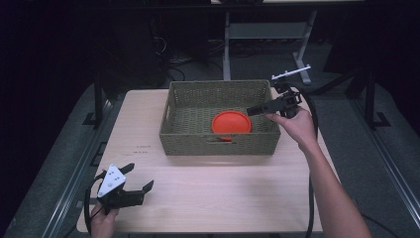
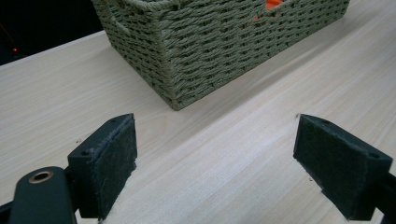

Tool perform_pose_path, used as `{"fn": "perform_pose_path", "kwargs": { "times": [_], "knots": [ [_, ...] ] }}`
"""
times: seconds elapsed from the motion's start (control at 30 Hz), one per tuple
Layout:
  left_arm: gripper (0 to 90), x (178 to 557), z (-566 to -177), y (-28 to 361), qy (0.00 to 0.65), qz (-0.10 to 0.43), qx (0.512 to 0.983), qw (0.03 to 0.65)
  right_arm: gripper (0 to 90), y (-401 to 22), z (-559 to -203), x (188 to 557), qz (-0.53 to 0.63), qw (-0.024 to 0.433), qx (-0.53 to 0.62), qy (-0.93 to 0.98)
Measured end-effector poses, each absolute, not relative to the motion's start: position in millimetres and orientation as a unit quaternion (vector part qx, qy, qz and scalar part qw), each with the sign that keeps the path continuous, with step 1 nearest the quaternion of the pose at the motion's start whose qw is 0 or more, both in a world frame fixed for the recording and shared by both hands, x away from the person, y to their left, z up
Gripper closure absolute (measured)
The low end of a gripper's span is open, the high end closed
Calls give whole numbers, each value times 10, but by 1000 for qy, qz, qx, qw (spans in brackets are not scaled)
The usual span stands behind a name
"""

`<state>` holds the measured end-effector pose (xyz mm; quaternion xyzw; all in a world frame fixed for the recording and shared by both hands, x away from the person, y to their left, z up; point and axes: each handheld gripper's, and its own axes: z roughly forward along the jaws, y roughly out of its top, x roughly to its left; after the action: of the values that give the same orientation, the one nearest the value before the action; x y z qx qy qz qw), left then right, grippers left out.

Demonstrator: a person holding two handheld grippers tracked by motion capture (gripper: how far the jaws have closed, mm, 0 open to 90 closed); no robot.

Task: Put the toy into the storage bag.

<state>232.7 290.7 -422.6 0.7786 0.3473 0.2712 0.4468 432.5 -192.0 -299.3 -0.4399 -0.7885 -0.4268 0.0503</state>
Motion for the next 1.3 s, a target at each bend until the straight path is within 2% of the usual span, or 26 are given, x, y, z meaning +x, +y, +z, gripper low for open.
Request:
{"fn": "perform_pose_path", "kwargs": {
  "times": [1.3],
  "knots": [
    [129,2319,-4226,2921,351,271,777,448,277,-2044,-3137,3903,-431,53,-417,-799]
  ]
}}
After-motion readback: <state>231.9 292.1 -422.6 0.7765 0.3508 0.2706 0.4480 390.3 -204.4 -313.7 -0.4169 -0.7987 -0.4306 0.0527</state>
